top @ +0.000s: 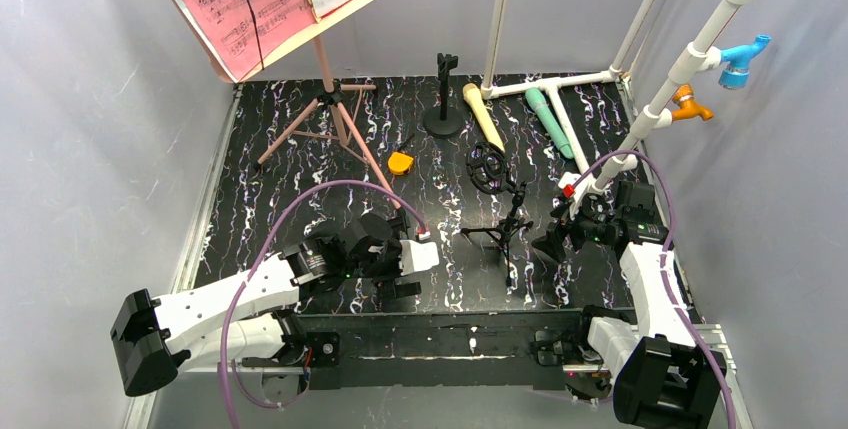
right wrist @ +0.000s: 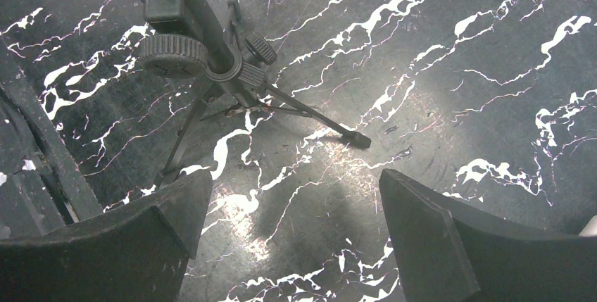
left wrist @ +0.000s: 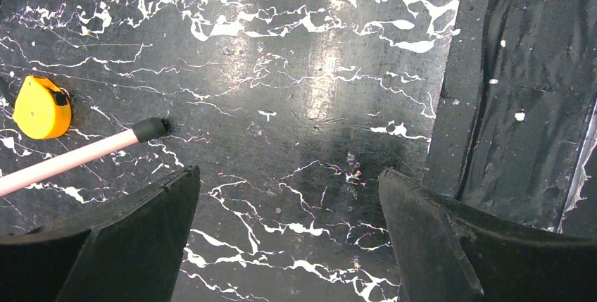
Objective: Pack up the instrument practice props
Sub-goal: Pick up the microphone stand at the center of the board.
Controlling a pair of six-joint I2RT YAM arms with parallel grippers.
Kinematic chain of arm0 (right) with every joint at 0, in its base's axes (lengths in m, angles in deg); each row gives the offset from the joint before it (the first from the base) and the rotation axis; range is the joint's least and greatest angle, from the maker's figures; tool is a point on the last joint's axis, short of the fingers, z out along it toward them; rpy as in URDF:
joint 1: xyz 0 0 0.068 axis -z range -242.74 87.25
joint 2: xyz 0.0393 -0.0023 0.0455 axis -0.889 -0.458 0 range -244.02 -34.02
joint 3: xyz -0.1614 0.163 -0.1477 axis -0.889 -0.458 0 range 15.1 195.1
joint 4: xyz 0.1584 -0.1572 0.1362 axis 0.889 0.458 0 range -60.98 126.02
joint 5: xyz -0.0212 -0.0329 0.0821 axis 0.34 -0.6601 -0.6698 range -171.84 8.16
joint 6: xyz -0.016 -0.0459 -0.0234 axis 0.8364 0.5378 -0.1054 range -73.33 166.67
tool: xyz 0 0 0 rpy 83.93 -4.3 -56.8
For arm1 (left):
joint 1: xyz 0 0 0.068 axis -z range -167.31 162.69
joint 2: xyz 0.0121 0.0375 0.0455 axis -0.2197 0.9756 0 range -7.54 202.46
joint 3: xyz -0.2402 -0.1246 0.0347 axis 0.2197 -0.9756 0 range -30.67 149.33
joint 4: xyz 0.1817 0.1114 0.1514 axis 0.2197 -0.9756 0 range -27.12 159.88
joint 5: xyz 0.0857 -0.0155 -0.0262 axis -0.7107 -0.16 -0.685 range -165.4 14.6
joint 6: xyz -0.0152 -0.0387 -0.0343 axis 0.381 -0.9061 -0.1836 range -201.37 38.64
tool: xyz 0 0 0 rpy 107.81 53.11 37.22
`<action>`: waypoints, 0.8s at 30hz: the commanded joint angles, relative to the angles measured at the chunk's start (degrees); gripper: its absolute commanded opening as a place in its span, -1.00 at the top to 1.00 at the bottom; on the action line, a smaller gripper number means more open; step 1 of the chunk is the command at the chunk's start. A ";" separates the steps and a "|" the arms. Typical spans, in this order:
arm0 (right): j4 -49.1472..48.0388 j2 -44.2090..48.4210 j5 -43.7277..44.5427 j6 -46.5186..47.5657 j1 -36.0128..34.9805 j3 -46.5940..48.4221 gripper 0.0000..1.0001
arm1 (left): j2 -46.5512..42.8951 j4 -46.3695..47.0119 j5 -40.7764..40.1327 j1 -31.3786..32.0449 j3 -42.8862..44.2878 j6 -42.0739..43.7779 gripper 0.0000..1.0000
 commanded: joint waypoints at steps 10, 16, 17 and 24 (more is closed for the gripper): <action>0.66 0.98 -1.75 0.63 0.46 -0.30 -0.97 | 0.06 -1.38 1.15 -0.36 1.91 0.34 -0.96; 0.65 1.03 -1.80 0.69 0.46 -0.23 -0.97 | 0.06 -1.46 1.20 -0.36 1.95 0.35 -0.96; 0.68 0.99 -1.83 0.74 0.46 -0.29 -0.97 | 0.06 -1.47 1.20 -0.36 1.95 0.33 -0.96; 0.72 1.06 -2.01 0.72 0.52 -0.29 -0.97 | -0.02 -0.25 1.15 -0.36 1.50 0.15 -0.96</action>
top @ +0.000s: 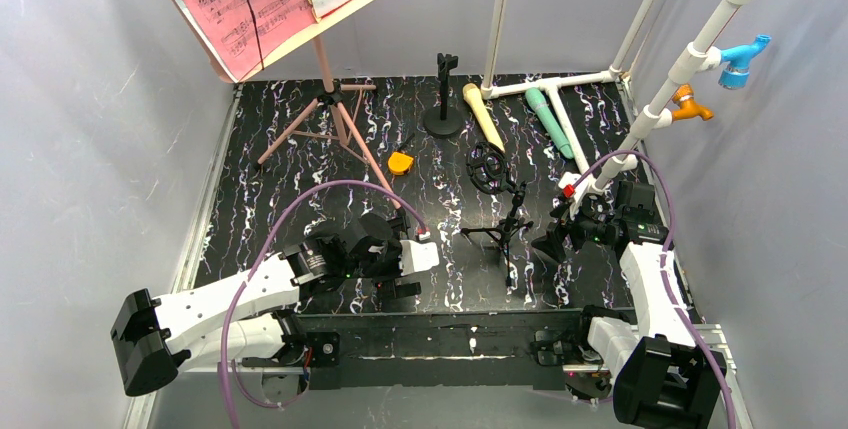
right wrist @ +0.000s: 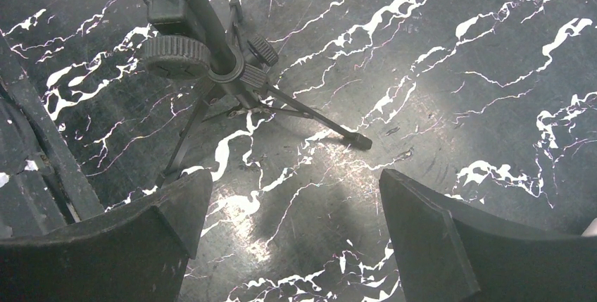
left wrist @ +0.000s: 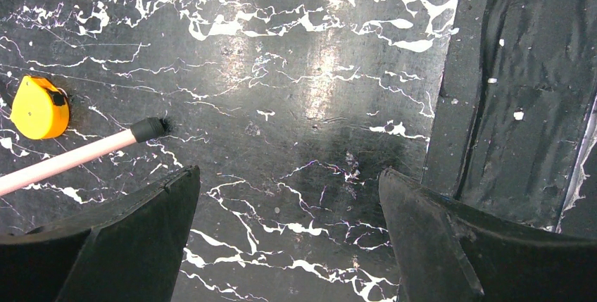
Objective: Pack up the instrument practice props
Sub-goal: Pick up the microphone stand at the center of the board.
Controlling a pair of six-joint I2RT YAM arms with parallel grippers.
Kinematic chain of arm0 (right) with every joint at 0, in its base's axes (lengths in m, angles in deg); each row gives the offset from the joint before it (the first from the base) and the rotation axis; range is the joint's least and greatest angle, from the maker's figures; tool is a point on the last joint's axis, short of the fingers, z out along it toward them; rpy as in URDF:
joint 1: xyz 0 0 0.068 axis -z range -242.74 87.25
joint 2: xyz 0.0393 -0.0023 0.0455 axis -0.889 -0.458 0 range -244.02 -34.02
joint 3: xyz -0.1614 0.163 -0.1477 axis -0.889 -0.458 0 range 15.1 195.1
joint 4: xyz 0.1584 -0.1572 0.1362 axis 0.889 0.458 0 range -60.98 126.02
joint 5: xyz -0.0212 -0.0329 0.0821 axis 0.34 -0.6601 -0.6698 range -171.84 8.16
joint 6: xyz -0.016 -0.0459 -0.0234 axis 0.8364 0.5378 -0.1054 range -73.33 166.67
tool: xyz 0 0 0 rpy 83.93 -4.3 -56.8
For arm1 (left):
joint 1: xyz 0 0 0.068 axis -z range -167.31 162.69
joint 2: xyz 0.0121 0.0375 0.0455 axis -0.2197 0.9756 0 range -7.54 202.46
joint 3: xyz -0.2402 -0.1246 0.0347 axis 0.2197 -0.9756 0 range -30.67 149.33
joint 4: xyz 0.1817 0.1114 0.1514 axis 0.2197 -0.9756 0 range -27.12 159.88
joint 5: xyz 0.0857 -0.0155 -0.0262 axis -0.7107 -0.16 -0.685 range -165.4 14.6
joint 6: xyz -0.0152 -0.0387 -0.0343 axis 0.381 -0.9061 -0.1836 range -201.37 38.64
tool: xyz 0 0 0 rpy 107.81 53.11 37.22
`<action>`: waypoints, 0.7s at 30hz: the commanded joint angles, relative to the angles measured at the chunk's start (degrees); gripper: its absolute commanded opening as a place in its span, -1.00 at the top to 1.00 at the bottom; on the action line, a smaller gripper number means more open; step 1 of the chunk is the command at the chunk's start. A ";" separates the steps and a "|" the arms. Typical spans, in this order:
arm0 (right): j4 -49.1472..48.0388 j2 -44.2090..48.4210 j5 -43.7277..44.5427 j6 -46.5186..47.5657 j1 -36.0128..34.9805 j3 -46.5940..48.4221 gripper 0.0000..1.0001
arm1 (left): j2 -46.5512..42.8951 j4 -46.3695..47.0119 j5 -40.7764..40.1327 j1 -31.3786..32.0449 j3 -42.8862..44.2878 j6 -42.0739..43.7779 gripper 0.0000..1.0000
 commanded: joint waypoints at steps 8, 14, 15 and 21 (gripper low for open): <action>2.62 3.47 -3.05 1.86 0.50 0.27 -0.97 | -0.99 12.97 6.53 -0.39 -0.35 -9.24 -0.96; 5.08 6.49 -4.83 3.53 0.59 0.93 -0.97 | 4.86 35.62 8.81 -0.35 -6.68 -25.04 -0.96; 5.30 6.78 -4.98 3.72 0.59 1.00 -0.97 | 6.60 38.45 8.19 -0.36 -7.05 -28.02 -0.96; 6.26 7.75 -5.00 3.74 0.59 2.12 -0.97 | 18.07 54.14 4.85 -0.36 -4.96 -30.76 -0.96</action>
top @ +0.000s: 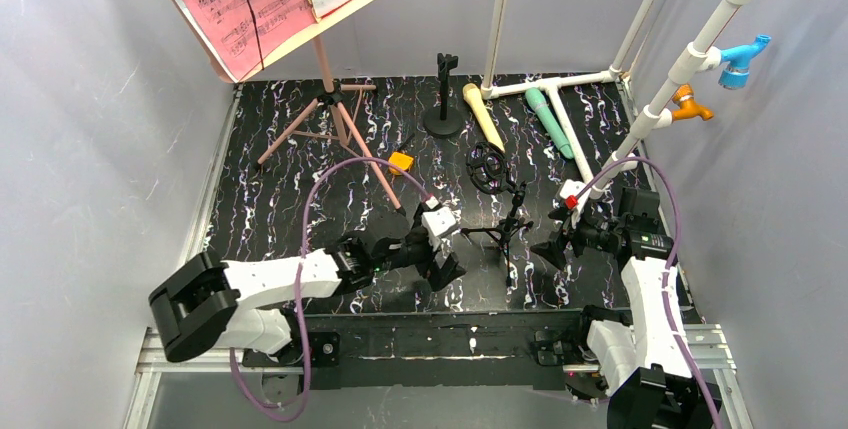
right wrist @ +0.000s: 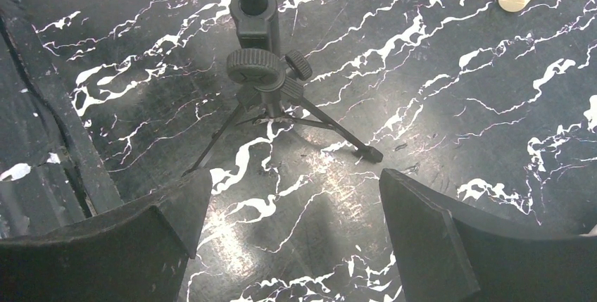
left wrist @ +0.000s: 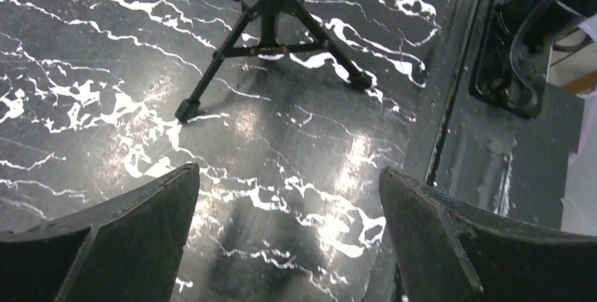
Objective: Pack up the instrument practice props
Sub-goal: Pick up the microphone stand at the center of the board.
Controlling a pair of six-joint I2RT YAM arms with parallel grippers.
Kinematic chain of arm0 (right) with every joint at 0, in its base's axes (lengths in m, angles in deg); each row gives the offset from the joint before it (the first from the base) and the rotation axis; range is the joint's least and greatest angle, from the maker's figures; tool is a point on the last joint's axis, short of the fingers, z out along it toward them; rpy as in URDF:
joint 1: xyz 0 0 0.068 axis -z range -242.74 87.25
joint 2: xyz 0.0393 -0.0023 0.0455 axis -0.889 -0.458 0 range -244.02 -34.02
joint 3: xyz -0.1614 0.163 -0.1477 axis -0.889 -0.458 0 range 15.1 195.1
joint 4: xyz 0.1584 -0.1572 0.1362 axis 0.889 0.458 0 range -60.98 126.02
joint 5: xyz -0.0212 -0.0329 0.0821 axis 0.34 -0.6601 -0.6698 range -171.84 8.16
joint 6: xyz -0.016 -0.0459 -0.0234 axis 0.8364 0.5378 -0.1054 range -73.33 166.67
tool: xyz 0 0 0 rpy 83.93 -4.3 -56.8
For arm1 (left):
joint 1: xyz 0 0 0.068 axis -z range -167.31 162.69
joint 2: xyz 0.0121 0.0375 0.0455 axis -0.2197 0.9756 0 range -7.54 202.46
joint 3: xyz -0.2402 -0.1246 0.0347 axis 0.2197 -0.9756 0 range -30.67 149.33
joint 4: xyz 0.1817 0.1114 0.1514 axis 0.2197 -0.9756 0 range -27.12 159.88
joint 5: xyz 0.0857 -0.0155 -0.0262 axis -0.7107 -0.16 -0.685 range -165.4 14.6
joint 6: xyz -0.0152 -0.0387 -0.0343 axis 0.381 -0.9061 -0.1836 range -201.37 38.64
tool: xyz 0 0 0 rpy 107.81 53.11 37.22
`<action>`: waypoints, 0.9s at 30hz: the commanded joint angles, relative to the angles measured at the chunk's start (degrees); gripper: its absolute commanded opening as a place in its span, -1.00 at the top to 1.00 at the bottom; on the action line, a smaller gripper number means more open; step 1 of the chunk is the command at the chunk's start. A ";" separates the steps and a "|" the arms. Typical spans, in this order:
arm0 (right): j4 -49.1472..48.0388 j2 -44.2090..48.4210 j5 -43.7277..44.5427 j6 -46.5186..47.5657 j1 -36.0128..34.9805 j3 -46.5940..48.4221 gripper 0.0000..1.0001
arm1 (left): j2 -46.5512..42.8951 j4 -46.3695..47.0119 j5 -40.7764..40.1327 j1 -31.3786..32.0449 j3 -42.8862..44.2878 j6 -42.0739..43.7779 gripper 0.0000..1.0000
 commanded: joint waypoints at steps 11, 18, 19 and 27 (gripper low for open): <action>5.50 -0.76 -8.52 2.18 0.31 3.46 -0.97 | 19.31 25.79 2.24 -0.65 9.67 9.33 -0.96; 6.22 -1.13 -9.13 3.16 0.31 3.56 -0.97 | 25.64 27.87 4.03 -2.04 16.10 8.03 -0.79; 6.26 -1.15 -9.13 3.26 0.23 3.55 -0.97 | 26.37 27.87 5.10 -2.33 16.94 7.65 -0.73; 6.27 -1.28 -9.39 3.44 0.22 3.55 -0.97 | 29.49 27.95 11.82 -4.23 19.90 5.45 -0.43</action>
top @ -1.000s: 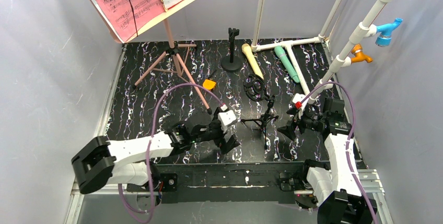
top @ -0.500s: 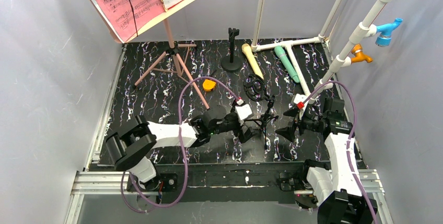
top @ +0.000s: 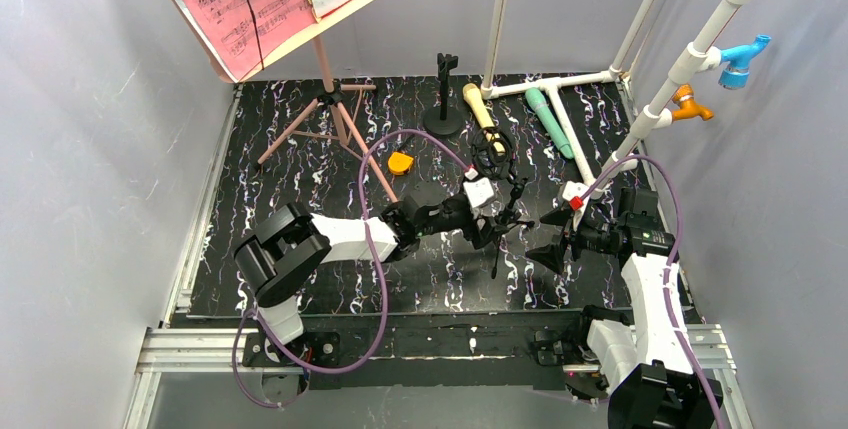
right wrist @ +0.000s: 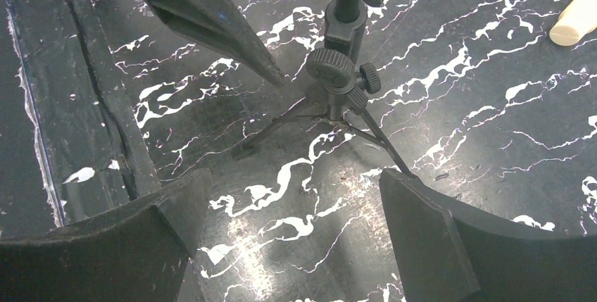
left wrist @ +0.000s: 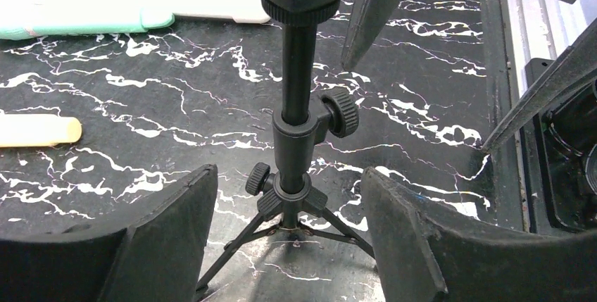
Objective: Pack up the instrument practice props
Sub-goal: Pick up the microphone stand at the center of the board.
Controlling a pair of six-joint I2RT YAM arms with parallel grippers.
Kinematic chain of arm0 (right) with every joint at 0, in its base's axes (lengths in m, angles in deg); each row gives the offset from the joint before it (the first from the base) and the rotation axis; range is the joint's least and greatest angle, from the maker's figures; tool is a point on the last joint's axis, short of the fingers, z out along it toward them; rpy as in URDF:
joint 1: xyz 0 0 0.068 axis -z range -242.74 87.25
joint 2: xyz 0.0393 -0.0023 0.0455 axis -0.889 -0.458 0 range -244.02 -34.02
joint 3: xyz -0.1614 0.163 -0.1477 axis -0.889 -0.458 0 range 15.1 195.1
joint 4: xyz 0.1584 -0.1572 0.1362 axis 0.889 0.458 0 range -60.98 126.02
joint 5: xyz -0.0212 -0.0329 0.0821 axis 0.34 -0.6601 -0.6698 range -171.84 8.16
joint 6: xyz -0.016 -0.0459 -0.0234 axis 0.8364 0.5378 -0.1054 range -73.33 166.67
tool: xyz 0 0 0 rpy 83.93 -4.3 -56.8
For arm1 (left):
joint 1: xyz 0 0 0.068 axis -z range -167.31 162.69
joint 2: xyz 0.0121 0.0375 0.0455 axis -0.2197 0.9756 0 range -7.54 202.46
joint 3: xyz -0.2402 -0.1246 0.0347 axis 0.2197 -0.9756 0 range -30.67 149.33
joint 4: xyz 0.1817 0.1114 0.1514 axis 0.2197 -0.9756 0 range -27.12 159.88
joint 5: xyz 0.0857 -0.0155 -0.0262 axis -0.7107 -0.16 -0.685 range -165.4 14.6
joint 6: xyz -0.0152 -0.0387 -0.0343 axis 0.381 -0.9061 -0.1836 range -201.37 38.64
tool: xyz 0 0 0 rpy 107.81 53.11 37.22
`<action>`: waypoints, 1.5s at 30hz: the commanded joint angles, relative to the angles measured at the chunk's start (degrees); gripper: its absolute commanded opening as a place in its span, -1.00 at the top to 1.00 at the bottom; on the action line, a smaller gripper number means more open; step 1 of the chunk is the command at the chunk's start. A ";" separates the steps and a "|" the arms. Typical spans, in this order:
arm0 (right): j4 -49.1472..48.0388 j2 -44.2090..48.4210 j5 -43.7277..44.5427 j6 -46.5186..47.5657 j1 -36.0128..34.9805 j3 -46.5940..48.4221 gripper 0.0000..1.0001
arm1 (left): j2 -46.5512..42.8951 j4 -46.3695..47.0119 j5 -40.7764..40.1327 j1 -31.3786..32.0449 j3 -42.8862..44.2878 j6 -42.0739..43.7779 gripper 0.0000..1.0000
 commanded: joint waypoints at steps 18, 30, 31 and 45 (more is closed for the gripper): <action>0.56 0.02 -1.63 1.30 0.18 2.17 -0.97 | -3.63 15.40 -2.08 -1.10 -10.90 1.39 -0.58; 0.48 -0.24 -1.41 1.39 0.18 2.04 -0.97 | 4.01 24.62 0.65 -2.69 -6.60 -6.92 -0.33; 0.46 -0.27 -1.49 1.40 0.23 2.08 -0.97 | 4.63 24.76 1.14 -2.72 -6.04 -7.61 -0.32; 0.62 -0.27 -1.41 1.55 0.17 2.08 -0.97 | 11.52 27.35 4.25 -2.81 -0.43 -12.99 -0.10</action>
